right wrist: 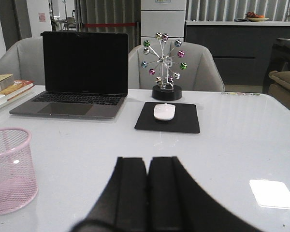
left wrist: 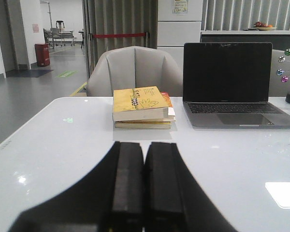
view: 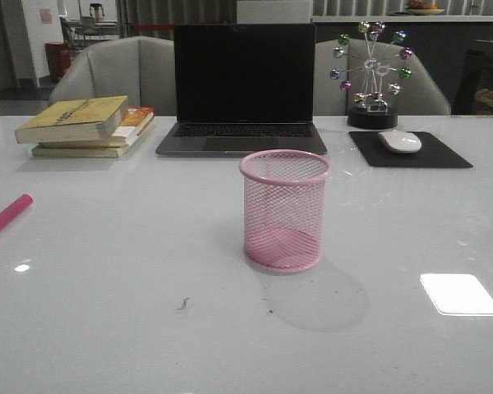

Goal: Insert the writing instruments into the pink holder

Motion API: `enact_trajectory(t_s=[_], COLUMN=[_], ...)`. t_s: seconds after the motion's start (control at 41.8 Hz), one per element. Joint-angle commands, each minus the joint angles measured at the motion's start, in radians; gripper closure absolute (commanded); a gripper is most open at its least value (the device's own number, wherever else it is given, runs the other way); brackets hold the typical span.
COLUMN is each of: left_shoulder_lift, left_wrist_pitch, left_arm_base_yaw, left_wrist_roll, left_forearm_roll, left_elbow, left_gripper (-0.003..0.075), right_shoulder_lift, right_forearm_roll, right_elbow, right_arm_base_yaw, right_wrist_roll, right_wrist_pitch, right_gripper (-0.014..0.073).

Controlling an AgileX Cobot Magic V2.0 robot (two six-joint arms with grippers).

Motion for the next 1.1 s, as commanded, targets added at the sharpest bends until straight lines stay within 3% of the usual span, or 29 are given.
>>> enact_trajectory(t_s=[0.0, 0.383, 0.743, 0.838, 1.078], left_shoulder_lift=[-0.018, -0.018, -0.018, -0.018, 0.054], left_wrist_pitch=[-0.093, -0.093, -0.222, -0.209, 0.072], left_arm_base_yaw=[-0.004, -0.004, -0.004, -0.004, -0.004], left_wrist_roll=[0.0, 0.0, 0.0, 0.0, 0.0], left_forearm_roll=[-0.003, -0.003, -0.022, -0.056, -0.058], left_elbow=[-0.001, -0.001, -0.013, -0.086, -0.458], left_gripper=[0.0623, 0.0623, 0.0623, 0.0623, 0.0623], right_shoulder_lift=[-0.021, -0.021, -0.021, -0.021, 0.021], right_forearm_roll=[-0.009, -0.009, -0.009, -0.008, -0.009], right_elbow=[-0.011, -0.011, -0.018, -0.076, -0.401], right_arm_base_yaw=[0.003, 0.003, 0.003, 0.006, 0.006], right_wrist_roll=[-0.005, -0.005, -0.006, 0.009, 0.009], right_wrist_pitch=[-0.083, -0.083, -0.133, -0.134, 0.046], right_gripper=[0.0565, 0.0565, 0.0565, 0.0565, 0.0565])
